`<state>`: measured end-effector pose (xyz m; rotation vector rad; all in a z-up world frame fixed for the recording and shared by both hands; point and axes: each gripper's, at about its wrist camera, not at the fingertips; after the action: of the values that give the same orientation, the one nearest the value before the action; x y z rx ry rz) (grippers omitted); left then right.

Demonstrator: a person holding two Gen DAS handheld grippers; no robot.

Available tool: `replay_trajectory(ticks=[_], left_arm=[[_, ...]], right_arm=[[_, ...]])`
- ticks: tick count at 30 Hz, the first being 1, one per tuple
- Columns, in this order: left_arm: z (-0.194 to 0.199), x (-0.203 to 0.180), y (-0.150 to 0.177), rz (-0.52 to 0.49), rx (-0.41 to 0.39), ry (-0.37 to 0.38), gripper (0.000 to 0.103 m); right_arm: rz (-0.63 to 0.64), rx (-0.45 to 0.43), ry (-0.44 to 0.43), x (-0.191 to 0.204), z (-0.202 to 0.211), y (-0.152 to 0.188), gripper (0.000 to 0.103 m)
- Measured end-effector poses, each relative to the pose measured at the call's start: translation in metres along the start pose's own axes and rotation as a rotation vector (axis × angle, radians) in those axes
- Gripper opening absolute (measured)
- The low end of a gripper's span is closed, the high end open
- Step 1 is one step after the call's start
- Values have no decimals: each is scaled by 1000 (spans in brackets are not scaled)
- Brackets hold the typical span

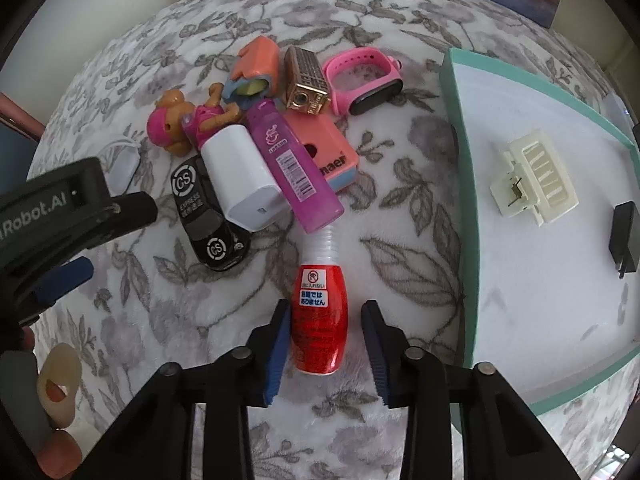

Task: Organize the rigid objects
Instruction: 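Move the right tool to the red glue bottle and close on it, then lower the left tool onto the black toy car and close it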

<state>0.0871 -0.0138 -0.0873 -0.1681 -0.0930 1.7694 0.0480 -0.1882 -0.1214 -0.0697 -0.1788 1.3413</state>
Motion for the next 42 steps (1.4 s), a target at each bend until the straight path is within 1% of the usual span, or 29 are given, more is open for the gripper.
replay_trajectory(ticks=[1,2,9,13,19,21,25,27,32,35,37,39,40,42], left_arm=[[0,-1,0,-1,0,-1,89],[-1,-2,0,-2,1,0,89],[-2,-9,-3,-18,-4,11,89],[-3,-14,-5,-23,-11,33,89],[-10,-31,-11,-69,-26,33,89],[-12,-37,-13,-78,-36,50,89],[-17,-51,-17,-113,-41,31,89],[-21,-56,-18,-132,-41,6,89],[-29,-60,-23,-135,-45,6,88],[-35,-64,-22,-140,-44,24,80],[-39,-65,-20,-156,-52,20,75],[-39,-71,-19,-171,-58,40,62],[-39,-73,-19,-178,-59,49,58],[-39,-79,-17,-191,-62,73,44]], right_arm=[[-5,-1,-3,-2,0,-1,30],[-10,-4,-8,-3,0,-2,29],[-37,-8,-44,-13,-1,-12,29],[-50,-3,-64,-17,-3,-17,29],[-55,5,-76,-27,3,-20,29],[-55,6,-77,-29,3,-22,29],[-52,5,-75,-30,3,-21,29],[-53,5,-76,-30,3,-21,29],[-53,6,-76,-28,3,-20,29],[-53,5,-76,-27,3,-20,29],[-57,7,-80,-27,3,-20,29],[-59,8,-84,-27,3,-20,29],[-59,9,-84,-28,3,-20,29],[-59,9,-84,-28,3,-20,29]])
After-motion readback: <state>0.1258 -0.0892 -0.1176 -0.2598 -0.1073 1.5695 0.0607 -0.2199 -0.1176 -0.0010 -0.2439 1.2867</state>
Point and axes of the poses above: each gripper's, at about its wrist camera, not at the fingertips, and z roughly against the way its jaws point, x to its left, y to its underside, and after that the axes turned 8 degrees about -z, right-handed
